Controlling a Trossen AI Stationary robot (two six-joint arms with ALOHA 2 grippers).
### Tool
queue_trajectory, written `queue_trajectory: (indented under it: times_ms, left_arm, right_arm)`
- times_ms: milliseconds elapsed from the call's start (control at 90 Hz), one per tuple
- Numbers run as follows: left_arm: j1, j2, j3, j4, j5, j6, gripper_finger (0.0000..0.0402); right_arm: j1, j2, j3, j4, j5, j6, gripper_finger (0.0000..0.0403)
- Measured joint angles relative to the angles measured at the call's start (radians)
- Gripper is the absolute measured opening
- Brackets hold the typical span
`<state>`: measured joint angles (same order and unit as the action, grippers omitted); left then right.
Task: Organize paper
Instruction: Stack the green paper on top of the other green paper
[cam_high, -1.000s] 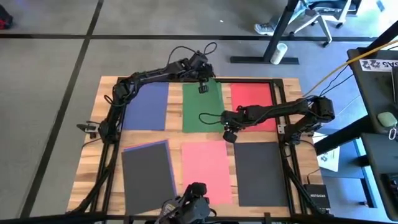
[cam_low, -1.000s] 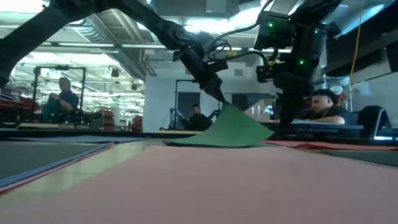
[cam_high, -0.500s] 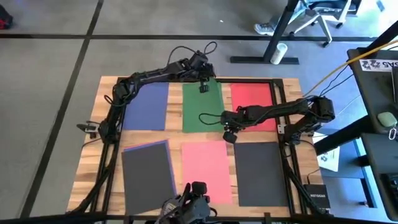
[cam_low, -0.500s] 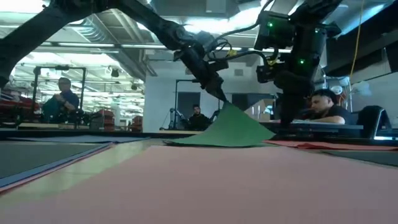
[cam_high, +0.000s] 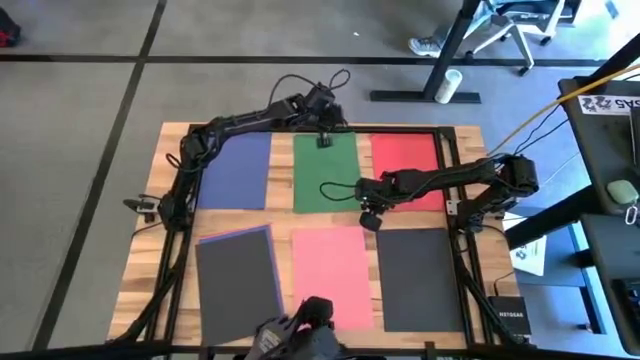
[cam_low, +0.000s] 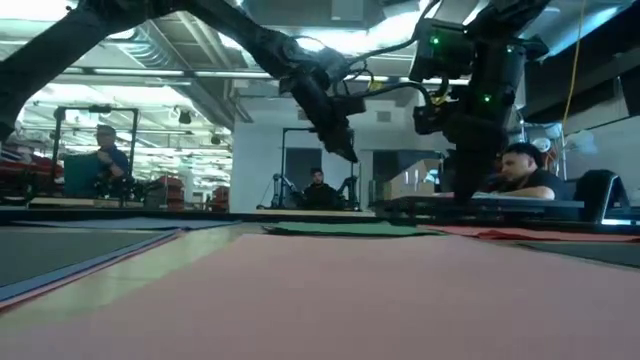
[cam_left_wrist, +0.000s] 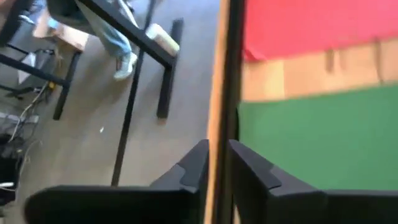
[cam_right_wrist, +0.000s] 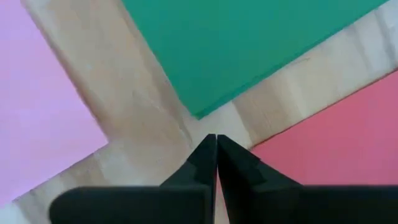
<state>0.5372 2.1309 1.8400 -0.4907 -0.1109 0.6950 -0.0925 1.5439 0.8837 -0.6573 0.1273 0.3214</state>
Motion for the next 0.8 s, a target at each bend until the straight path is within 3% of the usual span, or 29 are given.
queue_trajectory:
  times_ms: [367,500,800]
  left_arm:
    - [-0.067,-0.063,0.000,-0.496,0.040,-0.083,0.0000]
    - [-0.078,-0.063,0.000,-0.574,0.109,-0.138,0.0000]
    - [-0.093,-0.063,0.000,-0.605,0.124,-0.216,0.0000]
  right_arm:
    - [0.000,-0.002,0.000,-0.026,-0.016,-0.121,0.0000]
    - [0.000,-0.003,0.001,-0.027,-0.016,-0.190,0.0000]
    - [-0.008,-0.065,0.001,-0.036,-0.049,-0.251,0.0000]
